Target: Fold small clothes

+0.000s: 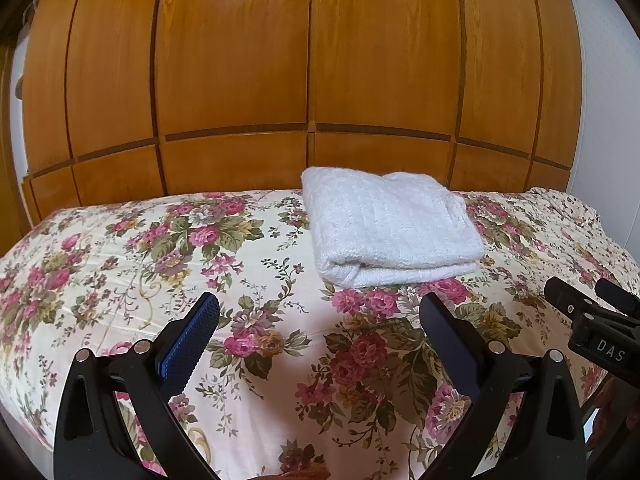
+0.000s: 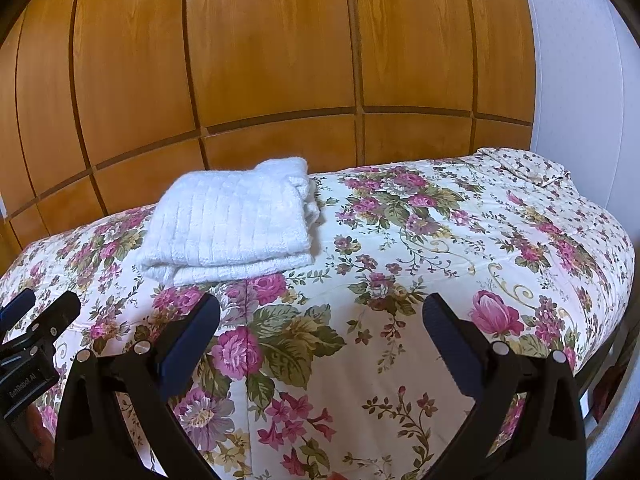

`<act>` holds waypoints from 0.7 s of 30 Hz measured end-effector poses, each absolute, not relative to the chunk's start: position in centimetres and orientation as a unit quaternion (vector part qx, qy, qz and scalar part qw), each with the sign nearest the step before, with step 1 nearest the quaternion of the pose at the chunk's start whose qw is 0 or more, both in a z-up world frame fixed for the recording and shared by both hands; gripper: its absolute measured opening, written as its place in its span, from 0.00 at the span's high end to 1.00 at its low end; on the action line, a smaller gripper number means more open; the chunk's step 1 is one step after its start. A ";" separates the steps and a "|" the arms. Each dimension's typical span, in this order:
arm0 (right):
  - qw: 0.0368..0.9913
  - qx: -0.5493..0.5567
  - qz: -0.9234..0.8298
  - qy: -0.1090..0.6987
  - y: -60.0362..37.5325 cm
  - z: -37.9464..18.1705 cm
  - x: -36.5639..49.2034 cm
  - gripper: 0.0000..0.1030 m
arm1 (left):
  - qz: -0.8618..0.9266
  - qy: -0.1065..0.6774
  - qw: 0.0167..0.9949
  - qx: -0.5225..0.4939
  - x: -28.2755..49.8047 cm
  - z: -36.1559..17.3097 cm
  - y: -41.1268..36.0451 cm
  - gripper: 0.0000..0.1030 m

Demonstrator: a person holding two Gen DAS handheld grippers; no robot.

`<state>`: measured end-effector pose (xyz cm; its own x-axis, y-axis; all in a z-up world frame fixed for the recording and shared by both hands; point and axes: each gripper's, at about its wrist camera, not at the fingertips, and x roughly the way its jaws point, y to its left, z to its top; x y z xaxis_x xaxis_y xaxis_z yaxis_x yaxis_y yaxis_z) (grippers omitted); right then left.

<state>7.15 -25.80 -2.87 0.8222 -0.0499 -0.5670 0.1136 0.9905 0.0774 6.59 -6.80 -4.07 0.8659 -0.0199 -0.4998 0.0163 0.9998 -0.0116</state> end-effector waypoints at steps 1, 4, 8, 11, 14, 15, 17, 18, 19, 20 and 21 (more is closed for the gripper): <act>0.953 0.054 -0.043 0.296 -25.8 -2.9 7.2 0.02 | -0.009 0.258 0.966 -0.002 6.6 -4.1 -6.7 0.04; 0.952 0.055 -0.043 0.297 -25.8 -3.0 7.2 0.02 | -0.011 0.250 0.968 0.007 6.4 -4.0 -7.0 0.04; 0.951 0.059 -0.044 0.299 -26.0 -3.2 7.2 0.02 | -0.019 0.242 0.970 0.018 6.2 -3.9 -7.3 0.04; 0.951 0.063 -0.045 0.300 -26.1 -3.3 7.2 0.02 | -0.022 0.241 0.970 0.019 6.0 -3.9 -7.5 0.04; 0.950 0.064 -0.046 0.302 -26.2 -3.4 7.3 0.02 | -0.025 0.233 0.972 0.019 5.8 -3.9 -7.7 0.04; 0.950 0.065 -0.046 0.303 -26.2 -3.4 7.3 0.02 | -0.028 0.236 0.971 0.020 5.9 -3.9 -7.8 0.04; 0.949 0.065 -0.046 0.305 -26.3 -3.6 7.4 0.02 | -0.031 0.241 0.970 0.017 6.0 -4.1 -7.8 0.04; 0.949 0.066 -0.046 0.306 -26.3 -3.6 7.5 0.02 | -0.034 0.247 0.968 0.013 6.2 -4.1 -7.8 0.04; 0.948 0.067 -0.045 0.307 -26.3 -3.7 7.5 0.02 | -0.039 0.252 0.967 0.009 6.4 -4.2 -7.7 0.04; 0.948 0.067 -0.046 0.309 -26.4 -3.9 7.6 0.02 | -0.044 0.260 0.965 0.005 6.7 -4.4 -7.6 0.04; 0.947 0.067 -0.046 0.311 -26.4 -4.0 7.7 0.02 | -0.048 0.266 0.963 0.002 7.0 -4.6 -7.5 0.04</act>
<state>7.67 -26.41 -4.03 0.8026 -0.0463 -0.5947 0.1296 0.9867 0.0980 6.97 -7.53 -4.58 0.8537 -0.0915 -0.5127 0.0933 0.9954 -0.0223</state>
